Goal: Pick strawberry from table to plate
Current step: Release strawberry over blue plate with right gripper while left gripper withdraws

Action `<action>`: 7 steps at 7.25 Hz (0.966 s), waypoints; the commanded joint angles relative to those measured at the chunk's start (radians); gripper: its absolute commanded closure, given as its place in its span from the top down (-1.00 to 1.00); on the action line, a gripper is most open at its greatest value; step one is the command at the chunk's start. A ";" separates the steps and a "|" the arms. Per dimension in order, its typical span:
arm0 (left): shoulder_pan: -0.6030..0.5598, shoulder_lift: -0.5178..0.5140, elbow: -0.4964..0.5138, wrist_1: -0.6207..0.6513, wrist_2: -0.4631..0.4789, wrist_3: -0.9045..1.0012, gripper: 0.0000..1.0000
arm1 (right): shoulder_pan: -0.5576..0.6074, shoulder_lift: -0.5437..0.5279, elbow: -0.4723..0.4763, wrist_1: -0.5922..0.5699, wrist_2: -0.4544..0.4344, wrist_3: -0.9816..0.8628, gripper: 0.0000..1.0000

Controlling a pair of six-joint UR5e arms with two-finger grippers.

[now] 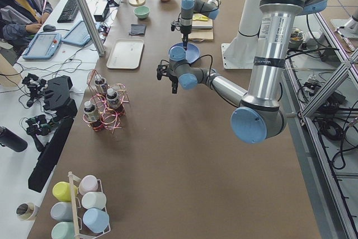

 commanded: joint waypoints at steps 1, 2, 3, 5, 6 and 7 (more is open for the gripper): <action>-0.008 0.010 -0.003 -0.001 -0.002 0.007 0.45 | -0.018 0.023 -0.056 0.003 -0.025 0.004 -1.00; -0.008 0.010 -0.006 -0.001 -0.002 0.007 0.45 | -0.018 0.023 -0.057 0.005 -0.025 0.004 -0.71; -0.008 0.010 -0.006 -0.001 -0.002 0.007 0.45 | -0.017 0.021 -0.057 0.005 -0.025 -0.003 0.98; -0.028 0.008 -0.009 0.009 -0.034 0.007 0.45 | 0.006 0.017 -0.032 -0.001 -0.015 -0.009 1.00; -0.072 0.007 -0.009 0.010 -0.073 0.010 0.45 | 0.070 -0.027 0.026 -0.016 0.033 -0.017 1.00; -0.115 0.025 -0.008 0.012 -0.104 0.054 0.45 | 0.168 -0.101 0.109 -0.059 0.126 -0.139 1.00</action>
